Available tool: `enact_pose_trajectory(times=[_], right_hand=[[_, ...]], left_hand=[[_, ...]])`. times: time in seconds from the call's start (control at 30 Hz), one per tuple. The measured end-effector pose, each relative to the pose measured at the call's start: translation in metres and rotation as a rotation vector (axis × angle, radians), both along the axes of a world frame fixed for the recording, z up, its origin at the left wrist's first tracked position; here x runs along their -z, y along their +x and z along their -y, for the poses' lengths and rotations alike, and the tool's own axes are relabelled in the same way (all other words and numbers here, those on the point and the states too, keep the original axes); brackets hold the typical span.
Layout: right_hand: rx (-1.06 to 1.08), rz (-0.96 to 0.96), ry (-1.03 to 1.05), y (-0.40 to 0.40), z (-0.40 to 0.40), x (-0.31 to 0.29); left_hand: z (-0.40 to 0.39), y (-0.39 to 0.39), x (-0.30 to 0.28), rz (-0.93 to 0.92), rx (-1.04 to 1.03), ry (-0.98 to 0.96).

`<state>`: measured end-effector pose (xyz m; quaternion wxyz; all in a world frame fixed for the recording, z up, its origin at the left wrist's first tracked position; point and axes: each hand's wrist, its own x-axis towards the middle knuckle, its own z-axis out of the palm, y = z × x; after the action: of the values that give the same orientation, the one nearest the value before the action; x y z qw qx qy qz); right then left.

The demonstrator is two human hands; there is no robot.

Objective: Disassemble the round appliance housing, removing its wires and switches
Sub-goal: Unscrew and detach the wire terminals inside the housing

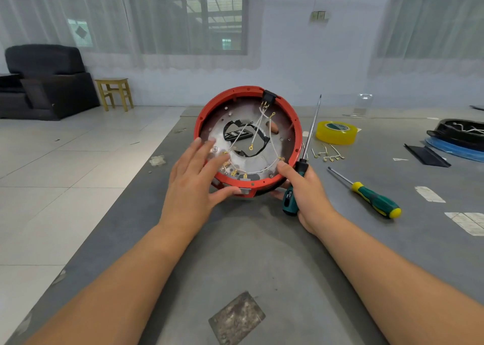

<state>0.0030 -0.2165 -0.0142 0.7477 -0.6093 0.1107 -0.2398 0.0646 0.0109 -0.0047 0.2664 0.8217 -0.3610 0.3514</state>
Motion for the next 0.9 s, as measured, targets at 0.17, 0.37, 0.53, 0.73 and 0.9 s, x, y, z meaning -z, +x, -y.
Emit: enact_pose_trajectory(times=[0.17, 0.37, 0.53, 0.73, 0.9], right_hand=[[0.032, 0.039, 0.058, -0.002, 0.001, -0.002], [0.031, 0.06, 0.082, -0.005, 0.0, -0.004], [0.008, 0.066, 0.039, -0.009, -0.003, -0.006], [-0.019, 0.063, -0.015, -0.012, -0.007, -0.009], [-0.046, 0.073, -0.046, -0.015, -0.01, -0.011]], left_hand=[[0.019, -0.022, 0.007, -0.547, -0.036, -0.447], [0.037, -0.029, 0.005, -1.375, 0.288, -0.836], [0.038, -0.03, 0.004, -1.545, 0.449, -0.983], [0.036, -0.026, 0.005, -1.572, 0.46, -0.969], [0.034, -0.023, 0.007, -1.567, 0.485, -0.947]])
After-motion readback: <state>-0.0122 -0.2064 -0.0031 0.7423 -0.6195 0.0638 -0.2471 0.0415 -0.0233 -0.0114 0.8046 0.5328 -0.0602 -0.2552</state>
